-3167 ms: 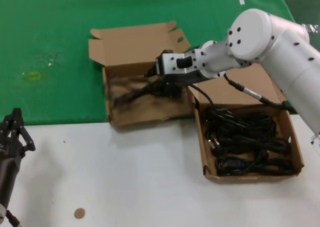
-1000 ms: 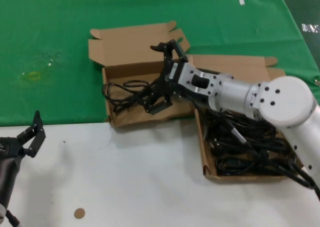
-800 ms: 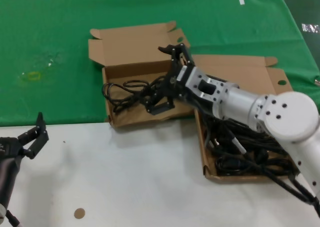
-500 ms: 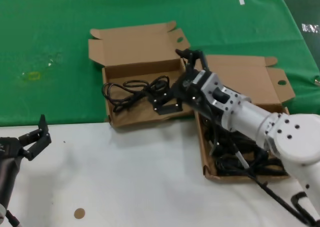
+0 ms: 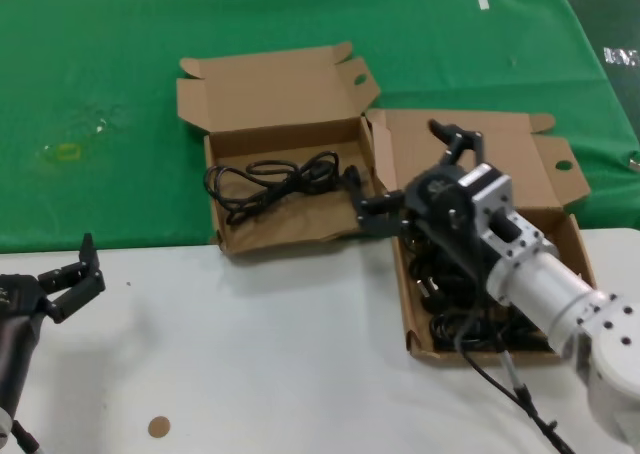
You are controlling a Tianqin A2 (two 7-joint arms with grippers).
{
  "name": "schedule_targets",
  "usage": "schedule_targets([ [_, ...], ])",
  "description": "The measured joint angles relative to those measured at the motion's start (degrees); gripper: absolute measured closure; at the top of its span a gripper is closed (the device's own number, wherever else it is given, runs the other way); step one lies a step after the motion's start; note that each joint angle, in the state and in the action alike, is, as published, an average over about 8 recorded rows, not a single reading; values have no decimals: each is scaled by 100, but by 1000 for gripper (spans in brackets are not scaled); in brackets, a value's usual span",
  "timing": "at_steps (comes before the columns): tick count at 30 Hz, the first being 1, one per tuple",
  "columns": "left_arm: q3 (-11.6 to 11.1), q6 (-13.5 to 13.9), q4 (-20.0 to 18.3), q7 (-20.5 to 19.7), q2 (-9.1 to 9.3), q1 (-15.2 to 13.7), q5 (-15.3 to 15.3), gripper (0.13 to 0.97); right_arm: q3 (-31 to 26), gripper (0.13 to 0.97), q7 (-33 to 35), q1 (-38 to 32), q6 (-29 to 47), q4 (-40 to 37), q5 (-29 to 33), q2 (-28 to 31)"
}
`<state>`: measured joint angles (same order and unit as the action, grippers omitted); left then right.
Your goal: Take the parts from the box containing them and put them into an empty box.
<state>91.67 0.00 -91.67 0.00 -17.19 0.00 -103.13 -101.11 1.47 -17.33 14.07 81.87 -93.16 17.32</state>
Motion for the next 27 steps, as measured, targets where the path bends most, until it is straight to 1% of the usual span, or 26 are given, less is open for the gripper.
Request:
schedule_targets([
  [2, 0, 0, 0, 0, 0, 0, 0, 138, 92, 129, -14, 170, -138, 96, -98, -1],
  [16, 0, 0, 0, 0, 0, 0, -1, 132, 727, 129, -113, 1334, -1083, 755, -768, -10],
  [20, 0, 0, 0, 0, 0, 0, -1, 132, 812, 129, -127, 1491, -1210, 844, -858, -11],
  [27, 0, 0, 0, 0, 0, 0, -1, 132, 827, 129, -129, 1518, -1232, 859, -874, -12],
])
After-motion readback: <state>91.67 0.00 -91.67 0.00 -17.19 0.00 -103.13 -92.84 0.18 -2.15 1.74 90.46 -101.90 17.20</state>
